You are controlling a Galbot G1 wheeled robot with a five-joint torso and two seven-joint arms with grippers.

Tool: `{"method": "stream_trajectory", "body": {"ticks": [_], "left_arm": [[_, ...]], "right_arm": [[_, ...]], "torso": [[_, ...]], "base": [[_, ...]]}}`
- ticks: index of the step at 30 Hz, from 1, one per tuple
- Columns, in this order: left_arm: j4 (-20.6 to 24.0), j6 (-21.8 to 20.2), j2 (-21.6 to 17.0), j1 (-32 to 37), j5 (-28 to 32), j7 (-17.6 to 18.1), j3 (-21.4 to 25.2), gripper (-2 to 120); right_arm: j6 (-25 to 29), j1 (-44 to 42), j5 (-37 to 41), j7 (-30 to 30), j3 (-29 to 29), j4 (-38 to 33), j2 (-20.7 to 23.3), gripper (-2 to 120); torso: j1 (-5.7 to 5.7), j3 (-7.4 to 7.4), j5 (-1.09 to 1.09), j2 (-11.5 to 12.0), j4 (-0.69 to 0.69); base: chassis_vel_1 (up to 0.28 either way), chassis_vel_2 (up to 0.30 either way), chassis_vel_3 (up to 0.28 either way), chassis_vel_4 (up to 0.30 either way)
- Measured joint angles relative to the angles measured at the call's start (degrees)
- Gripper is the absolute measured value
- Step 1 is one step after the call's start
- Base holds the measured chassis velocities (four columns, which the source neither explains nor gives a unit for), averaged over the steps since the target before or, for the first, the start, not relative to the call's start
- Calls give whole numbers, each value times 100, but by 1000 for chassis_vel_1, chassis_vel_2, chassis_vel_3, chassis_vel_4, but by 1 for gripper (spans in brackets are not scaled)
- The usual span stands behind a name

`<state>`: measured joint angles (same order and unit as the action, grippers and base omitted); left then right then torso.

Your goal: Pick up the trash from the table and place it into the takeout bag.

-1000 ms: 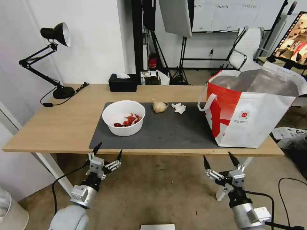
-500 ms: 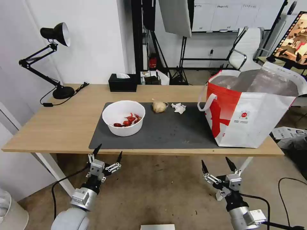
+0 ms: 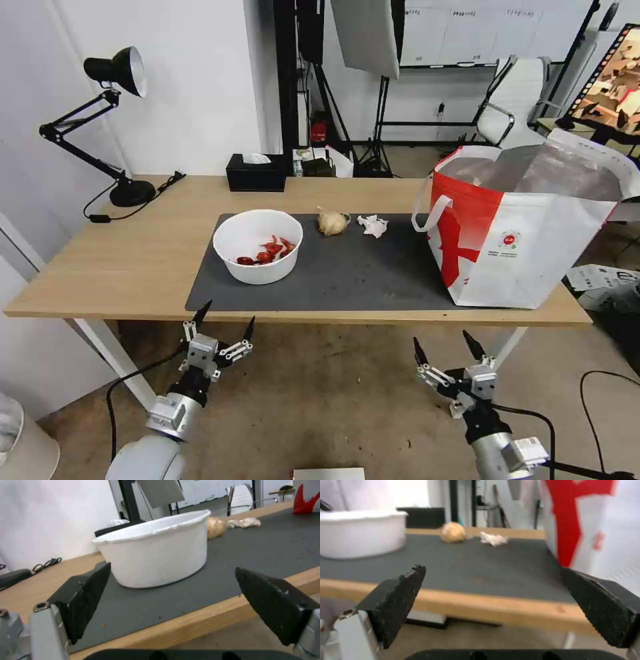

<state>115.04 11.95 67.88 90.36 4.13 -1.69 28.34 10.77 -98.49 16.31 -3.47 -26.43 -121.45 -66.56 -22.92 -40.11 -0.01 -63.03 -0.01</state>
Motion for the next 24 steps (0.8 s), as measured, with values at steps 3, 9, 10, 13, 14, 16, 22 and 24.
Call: {"method": "stream_trajectory", "body": {"ticks": [3,9,10,13,14,16,22,24], "left_arm": [[30,-1,-3,-4,-1,0,0,100],[101,-61,54,10,-40,1,-19,100],[119,-70,63,17,-47,1,-17,100],[126,-78,66,21,-48,2,-5,100],[127,-82,68,21,-48,4,7,100],[127,-83,69,19,-48,6,21,100],[104,-86,75,12,-35,13,56,100],[92,-86,81,8,-32,14,56,100]], "right_arm": [[-254,510,463,9,259,-16,365,100],[-766,2211,1658,13,1219,396,1314,100],[-871,2592,1827,-33,1499,543,1413,100],[-977,3132,1954,-146,1885,774,1455,100],[-1035,3670,2031,-325,2277,987,1449,100],[-1110,4167,2128,-538,2681,1189,1388,100],[-1575,5736,2402,-1724,3780,2040,886,100],[-1731,6085,2491,-2113,3924,2249,731,100]], "torso": [[0,0,4,0,-1],[-1,-1,-1,1,2],[-1,-1,0,1,2],[0,-1,3,1,-1],[0,-1,0,1,1],[-1,-2,0,1,3],[-1,-1,1,1,2],[-1,-1,-2,1,1]], "base": [[0,0,0,0],[0,0,0,0],[0,0,0,0],[0,0,0,0],[0,0,0,0],[0,0,0,0],[0,0,0,0],[0,0,0,0]]}}
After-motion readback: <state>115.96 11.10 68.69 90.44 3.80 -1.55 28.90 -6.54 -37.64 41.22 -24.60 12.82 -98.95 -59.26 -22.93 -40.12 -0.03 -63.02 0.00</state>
